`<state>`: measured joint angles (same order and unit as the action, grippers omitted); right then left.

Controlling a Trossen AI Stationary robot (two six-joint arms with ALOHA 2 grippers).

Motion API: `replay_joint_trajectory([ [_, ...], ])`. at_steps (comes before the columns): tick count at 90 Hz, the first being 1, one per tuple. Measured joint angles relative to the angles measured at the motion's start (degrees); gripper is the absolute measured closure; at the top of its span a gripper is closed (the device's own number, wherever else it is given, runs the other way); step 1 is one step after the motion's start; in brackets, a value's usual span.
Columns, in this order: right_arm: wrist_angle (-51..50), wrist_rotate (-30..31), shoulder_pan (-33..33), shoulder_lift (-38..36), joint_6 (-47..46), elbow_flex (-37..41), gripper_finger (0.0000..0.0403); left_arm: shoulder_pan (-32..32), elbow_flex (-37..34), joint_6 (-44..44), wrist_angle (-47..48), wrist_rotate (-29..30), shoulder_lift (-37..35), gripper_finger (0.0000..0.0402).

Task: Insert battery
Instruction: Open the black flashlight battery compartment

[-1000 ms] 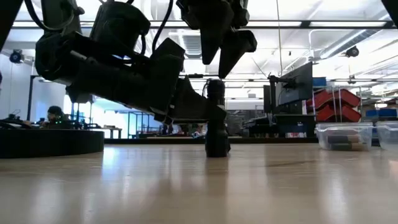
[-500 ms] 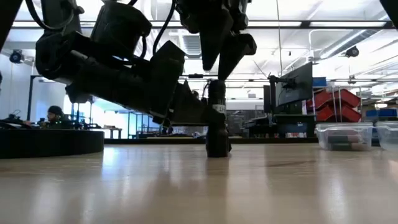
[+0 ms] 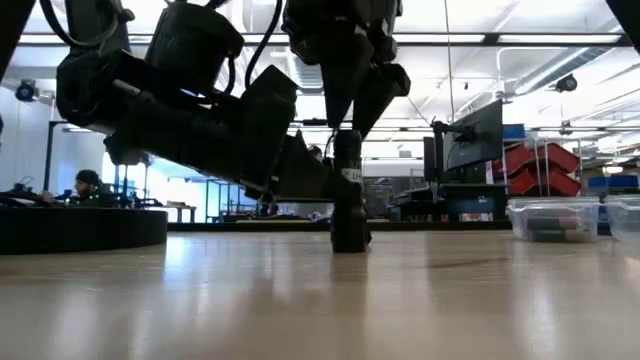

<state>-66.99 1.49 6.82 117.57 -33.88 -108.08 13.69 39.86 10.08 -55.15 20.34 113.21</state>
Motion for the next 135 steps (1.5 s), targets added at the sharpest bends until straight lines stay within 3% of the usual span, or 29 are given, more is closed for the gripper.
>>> replay_joint_trajectory([
  [41, 0.5, -0.1, -0.1, 2.3, 0.1, 0.4, 0.0208, 0.1, 0.0, -0.6, 1.0, 0.2, 0.0, 0.0313],
  [75, 0.7, -0.3, -0.1, 2.2, 5.2, 0.3, 0.0315, 0.1, 0.0, -2.1, 1.1, 0.5, 0.0, 0.0313],
  [87, 0.6, -0.5, -0.1, 2.2, 12.2, 0.3, 0.0315, 0.1, -0.1, -3.0, 1.1, 0.1, 0.0, 0.0313],
  [110, 0.5, -0.5, 0.2, 2.2, 37.1, 0.3, 0.0297, 0.1, -0.1, -3.8, 0.9, -0.8, 0.0, 0.0312],
  [135, 0.4, -0.8, 0.2, 2.2, 59.6, 0.3, 0.0314, 0.1, -0.1, -3.8, 0.8, -2.6, 0.1, 0.0312],
])
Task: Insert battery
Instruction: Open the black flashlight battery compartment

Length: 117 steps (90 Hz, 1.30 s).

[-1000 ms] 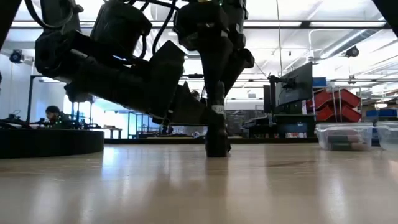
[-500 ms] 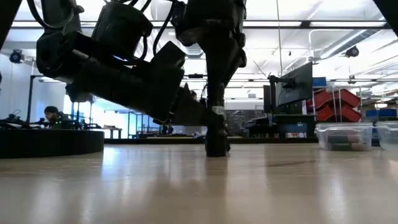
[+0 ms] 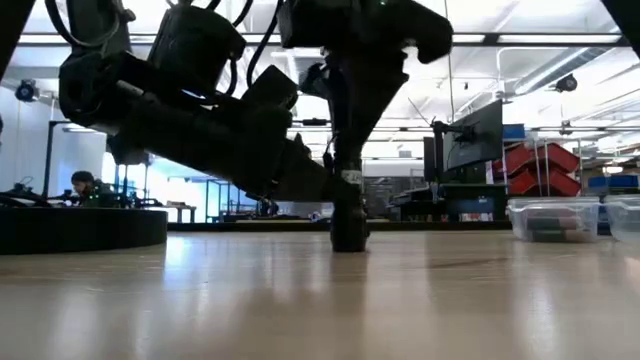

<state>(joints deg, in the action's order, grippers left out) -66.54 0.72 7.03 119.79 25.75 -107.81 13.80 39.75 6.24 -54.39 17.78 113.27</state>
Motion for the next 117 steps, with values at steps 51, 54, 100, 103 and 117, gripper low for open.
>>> replay_joint_trajectory([
  [51, 1.6, -2.5, 0.3, -0.4, 20.6, 0.1, 0.0312, 0.1, 0.0, 1.1, 0.0, -2.3, 0.0, 0.0312],
  [54, 1.7, -2.5, 0.3, -0.6, 19.8, 0.1, 0.0309, 0.1, 0.0, 1.2, 0.0, -2.3, 0.0, 0.0312],
  [100, 0.6, -5.1, -2.7, -7.6, 1.2, 1.8, 0.0306, 0.3, 0.1, 1.5, 1.3, -0.8, 0.0, 0.0306],
  [103, 0.6, -6.6, -3.5, -7.8, 0.1, 2.8, 0.0307, 0.4, 0.1, 1.4, 1.3, -0.8, 0.0, 0.0304],
  [117, 2.2, -9.7, -6.8, -8.6, -3.2, 7.8, 0.0315, 0.7, 0.0, 1.2, 1.3, -0.6, -0.1, 0.0299],
])
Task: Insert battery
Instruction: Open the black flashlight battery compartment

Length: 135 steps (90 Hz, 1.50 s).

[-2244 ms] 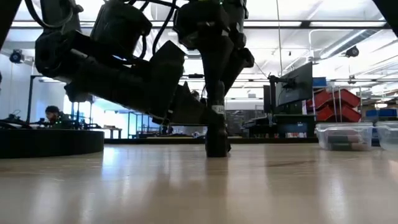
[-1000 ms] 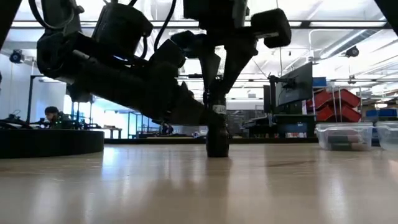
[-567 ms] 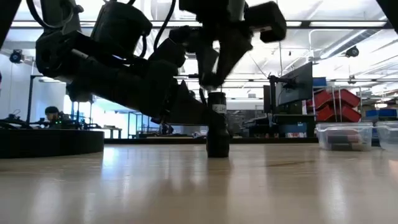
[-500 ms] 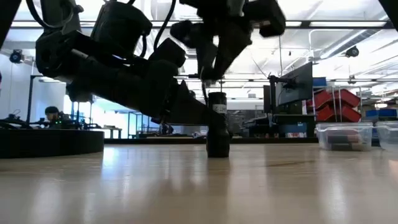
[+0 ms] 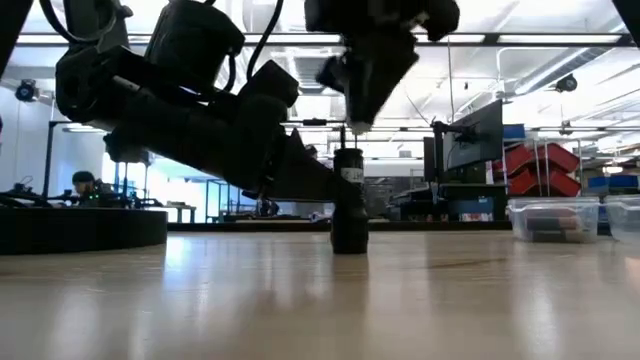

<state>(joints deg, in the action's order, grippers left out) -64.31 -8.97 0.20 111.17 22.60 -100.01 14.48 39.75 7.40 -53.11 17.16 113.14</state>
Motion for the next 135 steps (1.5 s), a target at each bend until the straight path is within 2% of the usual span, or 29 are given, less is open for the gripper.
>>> replay_joint_trajectory([
  [16, 8.5, -0.1, -2.9, 0.0, -2.2, 6.8, 0.0308, 0.0, 0.0, -0.1, 0.0, 0.1, 0.0, 0.0299],
  [43, 24.4, 0.0, -10.3, -0.1, -8.6, 17.9, 0.0314, 0.0, -0.1, 0.6, 0.7, 0.3, 0.1, 0.0269],
  [57, 29.5, 0.0, -14.3, 0.1, -11.8, 21.3, 0.0294, 0.0, -0.2, 0.7, 0.5, 0.2, 0.1, 0.0270],
  [78, 30.3, 0.0, -17.5, 0.6, -13.8, 24.3, 0.0277, 0.0, -0.2, 0.7, 0.3, 0.2, 0.1, 0.0275],
  [111, 30.0, 0.1, -17.6, 0.5, -12.9, 24.6, 0.0233, 0.0, -0.2, 0.9, 0.7, 0.2, 0.1, 0.0249],
  [121, 26.0, 0.2, -17.5, -1.0, -12.1, 23.2, 0.0217, 0.0, -0.2, 0.9, 0.6, 0.2, 0.1, 0.0248],
  [135, 19.6, 2.3, -16.1, -7.4, -11.0, 22.4, 0.0203, 0.0, -0.2, 0.9, 0.5, 1.6, 0.2, 0.0256],
])
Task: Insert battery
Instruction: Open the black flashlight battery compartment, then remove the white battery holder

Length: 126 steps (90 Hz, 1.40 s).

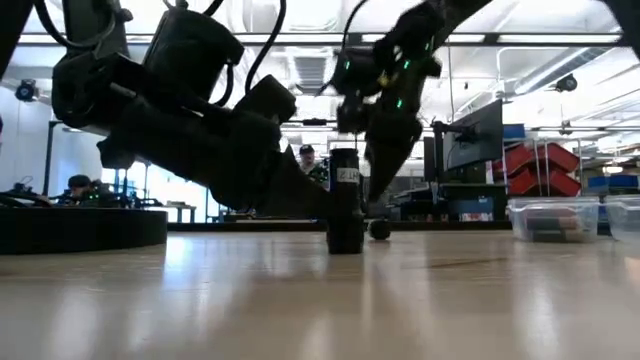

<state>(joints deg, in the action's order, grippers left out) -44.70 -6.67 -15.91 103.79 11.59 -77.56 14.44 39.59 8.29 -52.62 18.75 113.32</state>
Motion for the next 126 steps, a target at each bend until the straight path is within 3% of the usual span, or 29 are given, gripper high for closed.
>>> replay_joint_trajectory([
  [21, -2.8, 4.4, 5.3, -14.1, -4.4, 3.0, 0.0203, 0.0, 0.0, 1.3, -0.3, 1.3, 0.0, 0.0266],
  [38, 4.9, 5.2, 13.4, -23.3, -10.7, 8.9, 0.0203, 0.0, 0.1, 1.4, -0.3, 4.4, 0.0, 0.0275],
  [61, 16.4, 8.3, 22.2, -28.2, -20.0, 21.3, 0.0203, 0.0, 0.1, 3.4, 2.3, 4.8, -1.6, 0.0378],
  [67, 21.1, 8.4, 23.5, -27.9, -22.5, 25.1, 0.0203, 0.0, 0.1, 3.6, 5.1, 4.8, -3.8, 0.0396],
  [83, 32.8, 9.9, 25.6, -23.7, -27.0, 33.4, 0.0203, -0.1, 0.1, 2.6, 12.3, 4.8, -9.3, 0.0390],
  [102, 42.2, 12.9, 25.9, -15.1, -29.0, 35.9, 0.0203, 0.0, 0.2, 1.9, 12.0, 2.4, -9.3, 0.0384],
  [116, 54.2, 12.8, 25.9, -7.5, -26.9, 35.6, 0.0203, 0.0, 0.2, 2.9, 10.5, 1.6, -5.6, 0.0340],
  [126, 56.3, 12.7, 25.8, -2.8, -25.7, 34.4, 0.0203, -0.1, 0.2, 2.2, 7.6, 1.9, -2.6, 0.0288],
])
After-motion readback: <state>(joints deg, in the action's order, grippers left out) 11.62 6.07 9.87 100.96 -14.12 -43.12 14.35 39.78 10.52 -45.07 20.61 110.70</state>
